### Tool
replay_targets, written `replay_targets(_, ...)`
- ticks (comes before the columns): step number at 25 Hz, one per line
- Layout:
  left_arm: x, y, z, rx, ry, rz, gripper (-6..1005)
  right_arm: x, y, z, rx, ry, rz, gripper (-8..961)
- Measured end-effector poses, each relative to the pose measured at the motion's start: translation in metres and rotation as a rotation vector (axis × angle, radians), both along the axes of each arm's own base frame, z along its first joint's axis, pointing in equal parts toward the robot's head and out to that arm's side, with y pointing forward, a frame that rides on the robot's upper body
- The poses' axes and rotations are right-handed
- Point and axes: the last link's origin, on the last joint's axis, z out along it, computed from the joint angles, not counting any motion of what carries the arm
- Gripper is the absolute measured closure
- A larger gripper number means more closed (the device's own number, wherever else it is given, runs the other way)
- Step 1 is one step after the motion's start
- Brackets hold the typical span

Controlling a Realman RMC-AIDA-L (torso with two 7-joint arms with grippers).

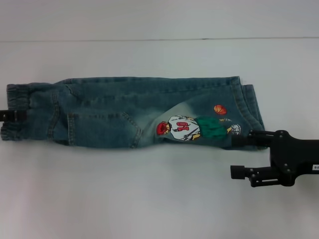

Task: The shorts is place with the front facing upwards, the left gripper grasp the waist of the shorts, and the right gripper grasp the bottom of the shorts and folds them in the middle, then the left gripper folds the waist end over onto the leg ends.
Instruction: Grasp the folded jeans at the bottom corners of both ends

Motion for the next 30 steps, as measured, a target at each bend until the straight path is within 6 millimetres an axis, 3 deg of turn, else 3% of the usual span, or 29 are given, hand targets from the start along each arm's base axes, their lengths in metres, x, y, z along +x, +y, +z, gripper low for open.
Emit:
replay_targets(9,-0.024,0.006,-0.007,0.007,0.105,0.146,160,0.000,0.005,-0.006,0.019,-0.017,-0.015,66)
replay_targets(22,-0.028,0.014,-0.021,-0.009,0.108,0.209,212,-0.002,0.010,-0.013,0.036,-0.028,-0.027,66)
replay_targets(30,-0.020,0.024,-0.028,-0.027,0.106,0.194,244,-0.002,0.013,-0.013,0.047,-0.036,-0.033,67)
